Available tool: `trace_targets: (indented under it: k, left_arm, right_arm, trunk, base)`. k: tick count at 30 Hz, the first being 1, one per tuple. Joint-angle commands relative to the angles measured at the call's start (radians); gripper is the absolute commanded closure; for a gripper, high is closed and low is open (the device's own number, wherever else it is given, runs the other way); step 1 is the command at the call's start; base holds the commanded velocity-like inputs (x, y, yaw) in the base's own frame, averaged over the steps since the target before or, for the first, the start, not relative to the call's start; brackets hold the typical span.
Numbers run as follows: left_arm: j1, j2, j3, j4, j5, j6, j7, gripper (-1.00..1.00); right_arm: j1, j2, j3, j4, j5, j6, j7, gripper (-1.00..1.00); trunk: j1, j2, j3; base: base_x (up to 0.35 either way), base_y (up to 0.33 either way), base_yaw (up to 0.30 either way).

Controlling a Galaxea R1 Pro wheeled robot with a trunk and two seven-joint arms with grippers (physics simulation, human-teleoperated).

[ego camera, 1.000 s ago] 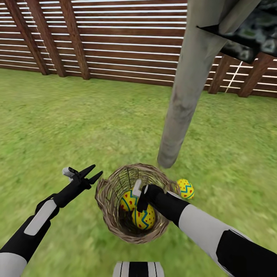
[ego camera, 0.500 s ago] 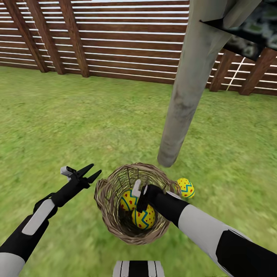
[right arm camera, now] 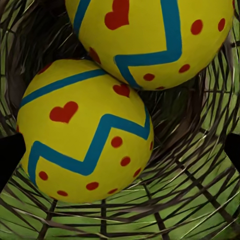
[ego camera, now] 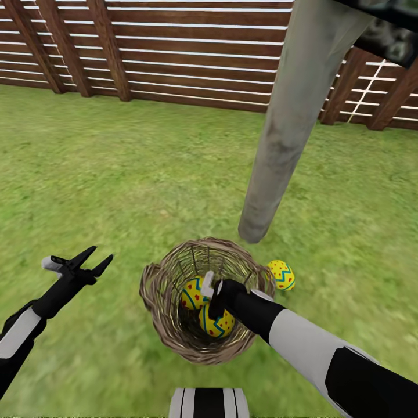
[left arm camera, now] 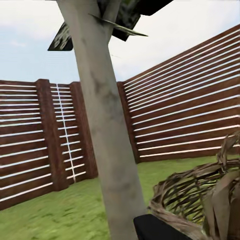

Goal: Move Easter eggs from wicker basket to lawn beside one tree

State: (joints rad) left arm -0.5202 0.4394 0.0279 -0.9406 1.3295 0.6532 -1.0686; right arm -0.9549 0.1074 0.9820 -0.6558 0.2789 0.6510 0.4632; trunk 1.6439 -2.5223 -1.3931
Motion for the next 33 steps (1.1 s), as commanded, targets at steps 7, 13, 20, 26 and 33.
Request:
trace_targets:
  k: [7,13,20,26,33]
  left_arm:
    - [0.000,0.010,0.006,0.005,0.007,0.008,-0.001,-1.00]
    - [0.023,-0.001,-0.003,0.009,0.010,0.007,-0.018,-1.00]
    - [0.053,0.006,-0.004,-0.030,0.004,0.009,0.009,-1.00]
    - [0.059,-0.003,-0.003,-0.028,0.003,0.006,-0.023,-1.00]
    - [0.061,-0.003,-0.003,-0.026,0.003,0.003,-0.062,-1.00]
  right_arm:
    - [-0.001,0.000,0.001,-0.001,0.015,0.003,0.007,-1.00]
    - [-0.006,0.003,0.012,0.005,0.023,0.011,0.010,-1.00]
    - [-0.008,0.002,0.007,0.030,0.016,0.051,0.046,-1.00]
    - [-0.008,0.001,0.003,0.031,0.014,0.061,0.079,-1.00]
    - [-0.008,0.000,-0.018,0.027,0.017,0.058,0.119,-1.00]
  trunk:
    - [0.003,-0.002,-0.028]
    - [0.004,-0.002,-0.035]
    - [0.004,-0.002,-0.035]
    - [0.004,-0.002,-0.035]
    - [0.004,-0.002,-0.035]
  base:
    - [0.000,0.000,0.000]
    - [0.000,0.000,0.000]
    - [0.000,0.000,0.000]
    - [0.000,0.000,0.000]
    - [0.000,0.000,0.000]
